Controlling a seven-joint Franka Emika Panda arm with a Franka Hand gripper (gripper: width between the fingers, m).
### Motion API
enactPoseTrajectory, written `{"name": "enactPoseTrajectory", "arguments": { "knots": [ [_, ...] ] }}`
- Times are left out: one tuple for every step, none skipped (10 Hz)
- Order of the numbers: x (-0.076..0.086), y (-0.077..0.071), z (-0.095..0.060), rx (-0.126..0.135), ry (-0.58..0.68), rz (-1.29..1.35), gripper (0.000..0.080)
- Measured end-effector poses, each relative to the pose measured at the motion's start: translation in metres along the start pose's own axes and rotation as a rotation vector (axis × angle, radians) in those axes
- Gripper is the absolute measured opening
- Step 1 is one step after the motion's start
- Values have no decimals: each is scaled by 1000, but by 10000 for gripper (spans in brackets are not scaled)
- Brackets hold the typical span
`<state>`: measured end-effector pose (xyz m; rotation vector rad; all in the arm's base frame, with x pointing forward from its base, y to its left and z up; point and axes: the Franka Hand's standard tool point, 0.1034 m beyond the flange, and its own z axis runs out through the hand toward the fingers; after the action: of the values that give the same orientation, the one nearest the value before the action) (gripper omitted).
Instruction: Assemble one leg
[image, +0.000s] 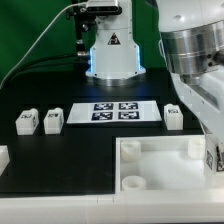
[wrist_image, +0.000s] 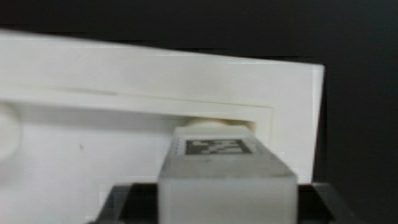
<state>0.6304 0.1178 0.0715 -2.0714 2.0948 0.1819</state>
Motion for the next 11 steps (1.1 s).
{"name": "enactPoseTrajectory", "arguments": {
  "knots": [
    [-1, 0, 0, 3, 1, 76, 294],
    [-1, 0, 0, 3, 1, 72, 294],
    [-1, 0, 0, 3, 1, 65, 294],
    [-1, 0, 0, 2, 1, 30, 294],
    [-1, 0, 0, 1, 1, -21, 351],
    [-1, 0, 1, -3, 4, -101, 351],
    [-3, 1, 0, -12, 16, -297, 526],
    [-7, 1, 0, -26, 32, -434, 620],
    [-7, 1, 0, -27, 33, -547, 620],
    [-6, 1, 0, -29, 32, -670, 643],
    [-6, 1, 0, -31, 31, -795, 648]
  ]
}}
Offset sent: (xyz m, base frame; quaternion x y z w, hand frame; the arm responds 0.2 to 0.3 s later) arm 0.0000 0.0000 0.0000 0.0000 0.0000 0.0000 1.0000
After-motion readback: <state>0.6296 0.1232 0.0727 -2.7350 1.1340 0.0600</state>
